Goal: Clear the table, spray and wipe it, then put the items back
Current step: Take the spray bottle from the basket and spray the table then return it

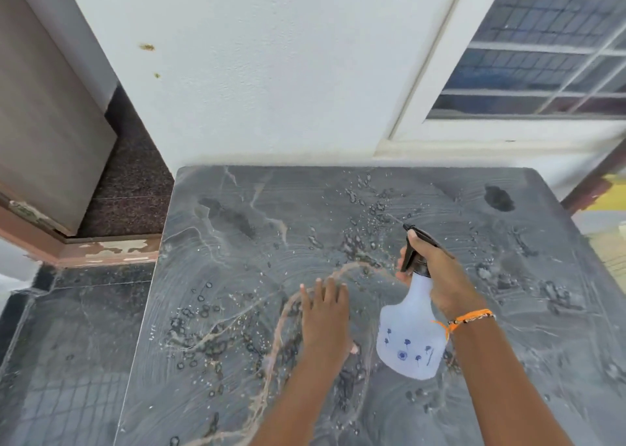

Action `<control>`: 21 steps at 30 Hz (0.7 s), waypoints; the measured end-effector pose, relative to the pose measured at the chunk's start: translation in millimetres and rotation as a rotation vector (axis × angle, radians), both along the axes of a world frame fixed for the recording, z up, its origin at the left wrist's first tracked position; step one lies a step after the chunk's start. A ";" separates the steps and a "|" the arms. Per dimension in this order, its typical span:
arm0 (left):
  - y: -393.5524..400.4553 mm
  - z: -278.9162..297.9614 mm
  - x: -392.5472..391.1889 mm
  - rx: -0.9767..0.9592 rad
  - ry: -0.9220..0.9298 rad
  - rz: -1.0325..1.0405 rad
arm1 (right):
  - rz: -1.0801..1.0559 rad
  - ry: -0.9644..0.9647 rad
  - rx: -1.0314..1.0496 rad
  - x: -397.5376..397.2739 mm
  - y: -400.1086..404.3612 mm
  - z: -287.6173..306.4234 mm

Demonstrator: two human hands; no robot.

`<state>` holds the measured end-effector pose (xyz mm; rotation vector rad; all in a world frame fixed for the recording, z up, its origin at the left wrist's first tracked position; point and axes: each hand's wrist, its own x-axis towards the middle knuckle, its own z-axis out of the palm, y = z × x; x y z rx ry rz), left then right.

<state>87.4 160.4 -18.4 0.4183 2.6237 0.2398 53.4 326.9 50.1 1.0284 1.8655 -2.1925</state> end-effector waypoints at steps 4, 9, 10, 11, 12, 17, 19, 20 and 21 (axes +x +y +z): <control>15.3 8.0 -2.4 -0.079 -0.016 0.044 | 0.029 -0.078 -0.051 1.3 26.7 -5.5; 76.2 22.0 1.0 -0.054 0.001 0.088 | 0.055 -0.058 -0.207 8.7 85.6 -0.7; 87.8 22.3 2.2 -0.041 0.004 0.079 | 0.037 -0.040 -0.213 10.5 96.7 -2.6; 104.9 22.1 3.7 -0.027 0.013 0.064 | 0.003 -0.026 -0.229 13.0 114.0 -3.8; 122.6 21.3 5.1 -0.011 0.024 0.050 | -0.036 -0.017 -0.243 15.7 132.4 -4.9; 199.5 13.5 12.4 -0.041 0.008 0.016 | -0.106 -0.013 -0.254 16.7 221.9 -10.6; 214.0 6.8 15.9 -0.109 -0.036 0.024 | -0.153 -0.061 -0.282 15.6 245.1 -13.7; 216.4 3.8 17.2 -0.133 -0.042 0.037 | -0.186 -0.095 -0.288 15.5 253.6 -16.1; 218.7 1.0 18.3 -0.143 -0.040 0.052 | -0.214 -0.118 -0.299 15.8 262.2 -18.8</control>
